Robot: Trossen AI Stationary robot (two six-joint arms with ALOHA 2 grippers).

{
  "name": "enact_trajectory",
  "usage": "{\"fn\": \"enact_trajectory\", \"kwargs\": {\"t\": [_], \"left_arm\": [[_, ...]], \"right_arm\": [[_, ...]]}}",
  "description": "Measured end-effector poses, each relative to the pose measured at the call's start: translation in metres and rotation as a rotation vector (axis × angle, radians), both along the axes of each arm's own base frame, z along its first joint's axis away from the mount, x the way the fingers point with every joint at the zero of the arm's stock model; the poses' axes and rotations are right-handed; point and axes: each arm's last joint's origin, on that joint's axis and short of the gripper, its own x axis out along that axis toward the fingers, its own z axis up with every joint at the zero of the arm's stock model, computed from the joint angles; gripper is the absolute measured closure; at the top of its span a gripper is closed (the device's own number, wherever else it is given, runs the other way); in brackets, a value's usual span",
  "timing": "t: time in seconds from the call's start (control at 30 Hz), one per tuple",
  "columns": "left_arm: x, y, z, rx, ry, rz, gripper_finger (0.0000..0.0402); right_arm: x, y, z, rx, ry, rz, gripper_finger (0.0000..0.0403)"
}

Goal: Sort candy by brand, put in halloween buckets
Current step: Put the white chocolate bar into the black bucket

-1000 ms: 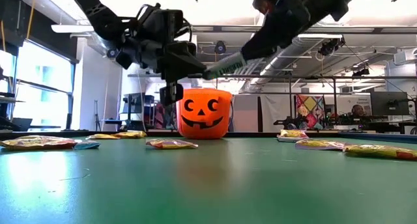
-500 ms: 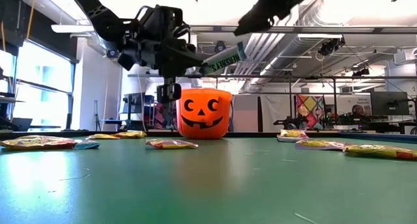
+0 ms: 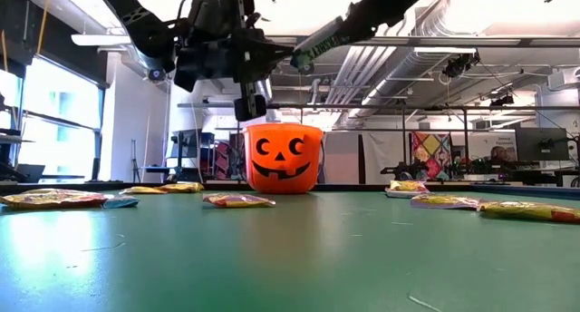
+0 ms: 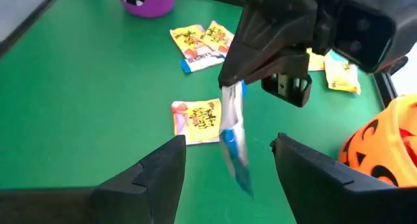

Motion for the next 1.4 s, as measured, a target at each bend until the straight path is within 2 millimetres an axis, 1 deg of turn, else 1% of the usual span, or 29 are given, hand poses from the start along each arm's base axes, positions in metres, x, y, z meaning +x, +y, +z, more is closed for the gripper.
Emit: {"fn": "enact_trajectory", "kwargs": {"t": [0.1, 0.2, 0.33, 0.57, 0.63, 0.7, 0.83, 1.03, 1.23, 1.4], "left_arm": [[0.001, 0.000, 0.003, -0.015, -0.019, 0.000, 0.0401], [0.001, -0.001, 0.003, -0.022, -0.015, -0.008, 0.0401], [0.000, -0.001, 0.003, -0.025, -0.014, -0.018, 0.0401], [0.000, 0.001, 0.003, -0.024, -0.014, -0.006, 0.0400], [0.000, 0.002, 0.003, -0.005, -0.025, 0.000, 0.0396], [0.000, 0.003, 0.003, 0.020, -0.039, 0.000, 0.0387], [-0.001, 0.005, 0.003, 0.079, -0.077, 0.004, 0.0363], [-0.004, 0.014, 0.003, 0.192, -0.147, 0.016, 0.0323], [-0.006, 0.024, 0.006, 0.285, -0.219, 0.040, 0.0294], [-0.009, 0.030, 0.006, 0.363, -0.264, 0.048, 0.0289]], "right_arm": [[0.005, -0.001, -0.003, -0.024, -0.007, -0.031, 0.0195], [0.009, -0.001, -0.002, -0.024, -0.044, -0.030, 0.0220], [0.013, -0.001, -0.005, -0.016, -0.044, -0.034, 0.0269], [0.017, -0.002, -0.001, 0.047, -0.106, -0.098, 0.0372], [0.017, -0.002, -0.001, 0.053, -0.107, -0.110, 0.0391], [0.017, -0.002, -0.001, 0.058, -0.108, -0.121, 0.0392], [0.017, -0.002, -0.001, 0.116, -0.101, -0.165, 0.0380], [0.009, -0.002, 0.003, 0.201, -0.079, -0.207, 0.0387], [-0.010, 0.000, 0.013, 0.333, -0.031, -0.269, 0.0389], [-0.032, 0.004, 0.022, 0.476, 0.031, -0.324, 0.0390]]}}
